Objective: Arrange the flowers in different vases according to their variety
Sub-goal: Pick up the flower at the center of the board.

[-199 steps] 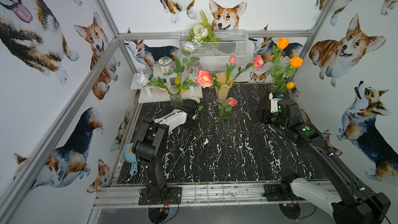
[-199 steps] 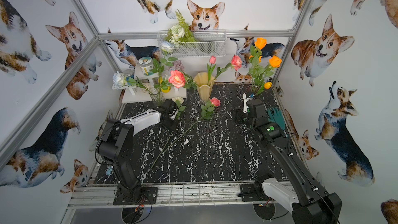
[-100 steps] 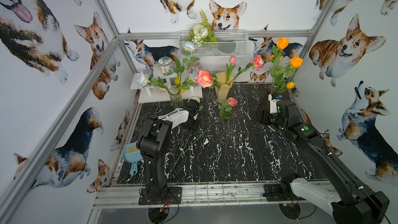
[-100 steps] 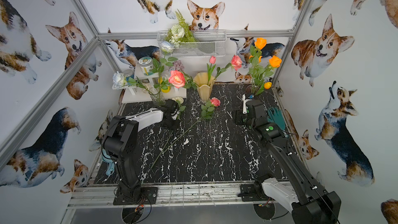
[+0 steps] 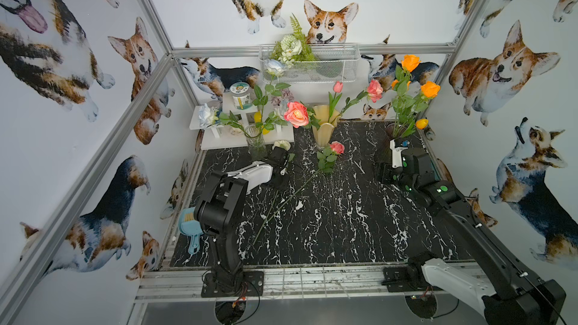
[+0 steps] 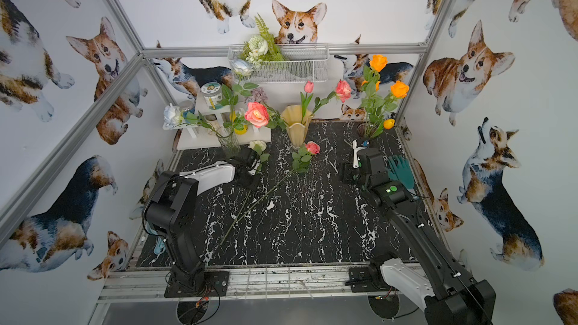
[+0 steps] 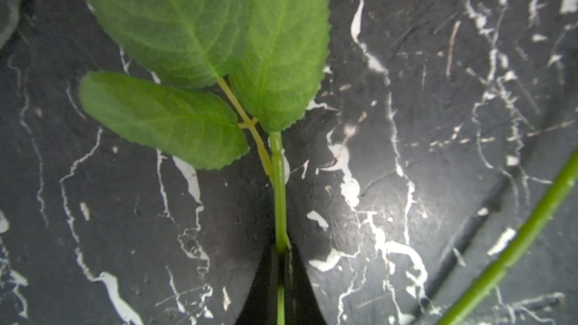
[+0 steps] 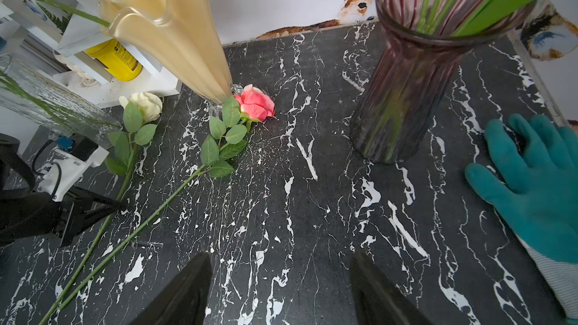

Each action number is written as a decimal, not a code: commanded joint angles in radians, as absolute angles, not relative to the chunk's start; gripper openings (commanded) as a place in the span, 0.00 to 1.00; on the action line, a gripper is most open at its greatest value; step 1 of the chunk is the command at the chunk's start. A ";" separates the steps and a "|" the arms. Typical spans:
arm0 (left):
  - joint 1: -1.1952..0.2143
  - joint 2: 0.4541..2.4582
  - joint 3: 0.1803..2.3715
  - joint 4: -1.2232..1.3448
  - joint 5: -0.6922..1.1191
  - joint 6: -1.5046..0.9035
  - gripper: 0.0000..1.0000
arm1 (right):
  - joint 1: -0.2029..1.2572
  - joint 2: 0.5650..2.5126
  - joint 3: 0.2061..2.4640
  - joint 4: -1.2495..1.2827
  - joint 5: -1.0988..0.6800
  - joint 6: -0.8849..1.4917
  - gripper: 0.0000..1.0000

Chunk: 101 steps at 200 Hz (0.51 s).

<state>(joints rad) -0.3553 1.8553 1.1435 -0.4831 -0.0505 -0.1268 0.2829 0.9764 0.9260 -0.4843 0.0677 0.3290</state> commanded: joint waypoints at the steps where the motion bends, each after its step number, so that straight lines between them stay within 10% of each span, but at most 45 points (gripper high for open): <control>1: -0.360 1.811 1.130 -0.507 -0.102 -0.115 0.00 | 0.284 0.973 0.920 -0.463 0.055 0.352 0.75; 101: -0.463 1.507 1.057 -0.458 -0.192 -0.094 0.00 | 0.284 0.960 0.918 -0.460 0.039 0.377 0.75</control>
<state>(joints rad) -0.4385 1.5677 1.0763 -0.4820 -0.1627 -0.1047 0.2829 0.9672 0.9157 -0.4812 0.0509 0.3622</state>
